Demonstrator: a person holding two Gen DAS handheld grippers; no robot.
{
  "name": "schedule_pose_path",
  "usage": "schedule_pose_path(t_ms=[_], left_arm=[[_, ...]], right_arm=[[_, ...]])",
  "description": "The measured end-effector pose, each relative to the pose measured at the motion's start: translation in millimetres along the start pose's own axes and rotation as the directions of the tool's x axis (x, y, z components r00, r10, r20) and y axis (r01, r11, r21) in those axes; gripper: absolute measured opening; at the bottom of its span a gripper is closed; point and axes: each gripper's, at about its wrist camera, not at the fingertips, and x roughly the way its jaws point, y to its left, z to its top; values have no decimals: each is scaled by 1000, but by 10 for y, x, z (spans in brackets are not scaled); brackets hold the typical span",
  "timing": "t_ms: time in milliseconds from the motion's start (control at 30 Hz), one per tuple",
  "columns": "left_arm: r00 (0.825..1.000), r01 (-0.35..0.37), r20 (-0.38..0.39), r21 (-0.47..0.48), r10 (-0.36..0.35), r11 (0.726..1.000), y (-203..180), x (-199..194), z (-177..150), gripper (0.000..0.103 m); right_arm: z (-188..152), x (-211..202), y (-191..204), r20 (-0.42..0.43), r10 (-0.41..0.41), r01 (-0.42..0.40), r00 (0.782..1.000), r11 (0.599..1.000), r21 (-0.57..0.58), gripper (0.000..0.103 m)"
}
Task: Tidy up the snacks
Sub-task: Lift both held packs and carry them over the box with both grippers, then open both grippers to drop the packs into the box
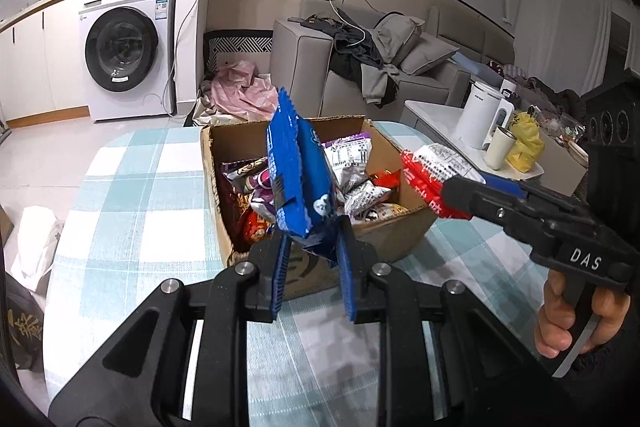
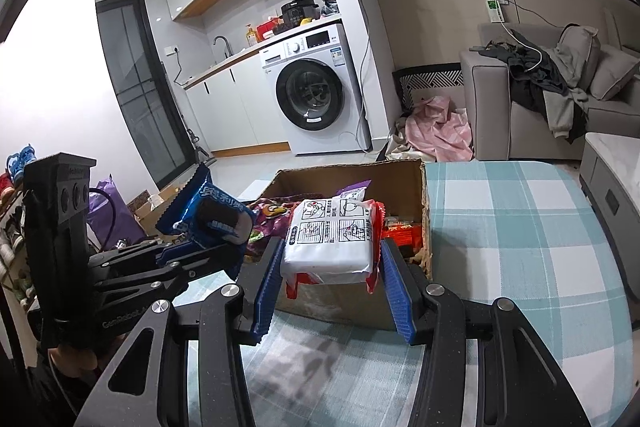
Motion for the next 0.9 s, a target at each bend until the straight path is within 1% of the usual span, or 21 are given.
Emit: schedule_pose_path(t_ms=[233,467,667,733,767,800,833,867,900], left_arm=[[1000,-12,-18,8,12,1000,11,332,134,19],[998,-29,-63,-3,28,1000,62,716,164,19],[997,-22,-81,-18,21,1000,111,881,211,20],[997,-27,-80,-25,25,999,128,901,232,25],[996,-38,-78,-24,36,999,142,889,222,32],[996,-55,-71,-26,53,998,154,872,213,42],[996,-64,-58,-32,62,997,171,843,200,49],[997,-65,-49,-36,63,997,169,804,188,58],[999,-38,-34,-37,37,999,174,765,176,66]], right_arm=[[57,246,-65,-19,1,-1,1000,1000,3,49],[79,489,-110,-50,-16,16,999,1000,-5,49],[74,669,-217,-78,-43,44,996,999,7,49],[65,698,-226,-84,-57,58,995,998,7,55],[51,687,-227,-79,-54,55,995,998,6,56],[40,667,-229,-75,-48,49,996,999,5,59],[31,643,-234,-70,-45,45,997,999,3,64],[27,620,-248,-65,-43,43,997,999,3,68],[18,564,-252,-51,-38,38,998,999,2,73]])
